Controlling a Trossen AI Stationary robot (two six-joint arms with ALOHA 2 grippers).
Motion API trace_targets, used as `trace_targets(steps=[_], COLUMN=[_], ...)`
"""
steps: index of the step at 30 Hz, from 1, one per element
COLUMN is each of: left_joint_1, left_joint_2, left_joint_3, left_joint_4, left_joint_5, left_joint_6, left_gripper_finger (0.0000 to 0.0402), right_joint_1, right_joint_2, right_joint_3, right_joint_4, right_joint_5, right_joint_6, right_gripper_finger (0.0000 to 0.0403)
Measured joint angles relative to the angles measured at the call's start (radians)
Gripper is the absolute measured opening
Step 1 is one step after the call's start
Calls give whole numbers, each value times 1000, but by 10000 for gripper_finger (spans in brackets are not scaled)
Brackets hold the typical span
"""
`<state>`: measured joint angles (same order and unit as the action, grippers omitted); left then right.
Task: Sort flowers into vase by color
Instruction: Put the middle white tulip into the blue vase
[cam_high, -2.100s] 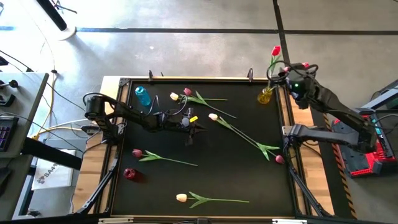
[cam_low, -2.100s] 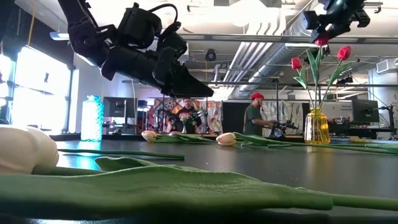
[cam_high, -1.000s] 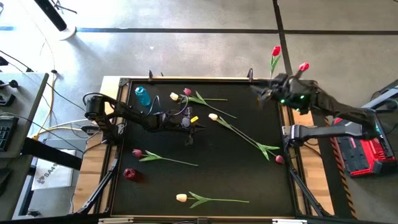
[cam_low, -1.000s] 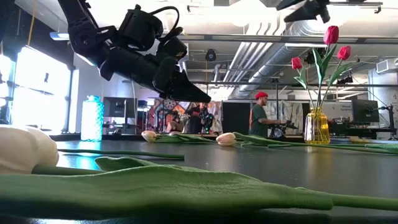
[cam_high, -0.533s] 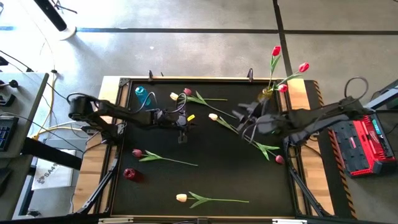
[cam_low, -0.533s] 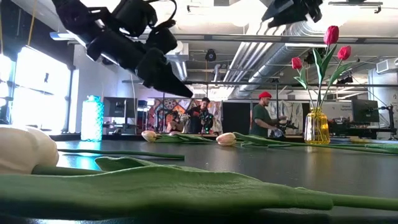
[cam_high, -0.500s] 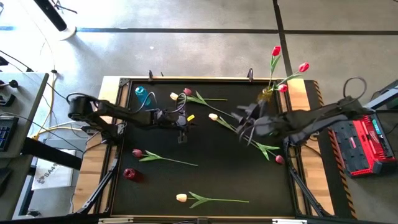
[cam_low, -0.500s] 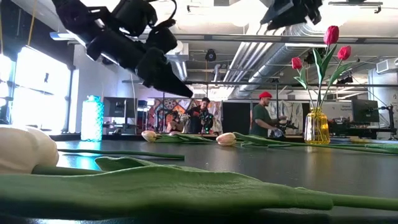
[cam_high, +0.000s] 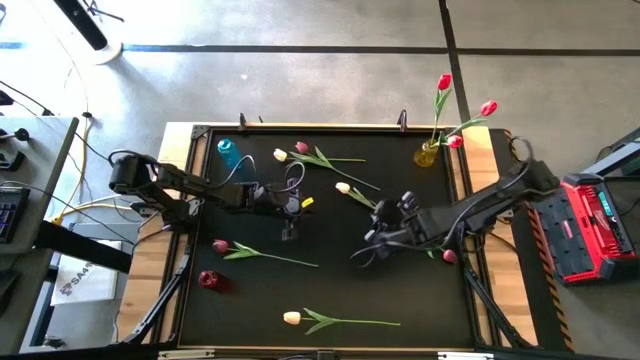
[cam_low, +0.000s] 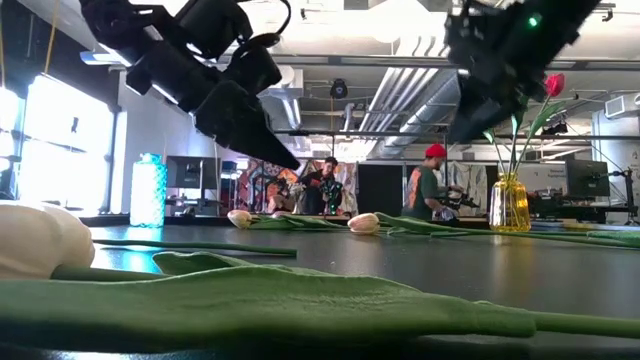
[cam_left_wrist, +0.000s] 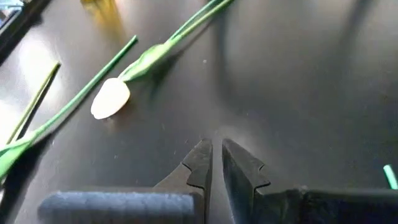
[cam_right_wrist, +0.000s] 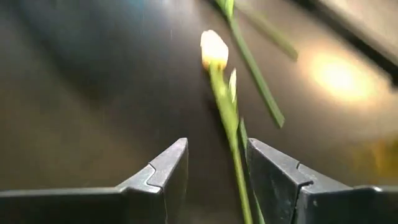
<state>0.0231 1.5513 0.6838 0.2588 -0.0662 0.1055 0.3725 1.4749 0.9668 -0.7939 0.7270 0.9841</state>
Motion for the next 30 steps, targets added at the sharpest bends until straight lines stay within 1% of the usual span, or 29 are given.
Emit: trace_targets(steps=[5,7,9,13,17,19,21,24,27,30], left_joint_1=[-3,-14,-30,-65,-85,-94,-108,-129,-152,-170], left_joint_2=[0,0,0,-4,-33,-55,-86,-138,-185,-212], left_joint_3=[0,0,0,0,0,-1,0,0,0,0], left_joint_4=[-55,-85,-108,-150,-204,-235,-293,-363,-409,-428], left_joint_5=[-29,-53,-81,-103,-106,-131,-172,-220,-264,-282], left_joint_6=[-11,-24,-30,-42,-73,-93,-117,-149,-177,-189], left_gripper_finger=[26,26,26,26,26,26,26,26,26,26], right_joint_1=[44,66,84,93,60,34,7,-34,-62,-82], right_joint_2=[79,100,115,130,138,150,175,235,296,346], right_joint_3=[0,0,0,0,0,0,0,0,0,0], right_joint_4=[-62,-37,26,189,319,399,499,682,811,911], right_joint_5=[-101,-131,-136,-142,-144,-160,-205,-299,-352,-394], right_joint_6=[119,138,123,-10,-165,-253,-356,-490,-570,-633], right_gripper_finger=[151,151,151,151,151,151,151,151,151,151])
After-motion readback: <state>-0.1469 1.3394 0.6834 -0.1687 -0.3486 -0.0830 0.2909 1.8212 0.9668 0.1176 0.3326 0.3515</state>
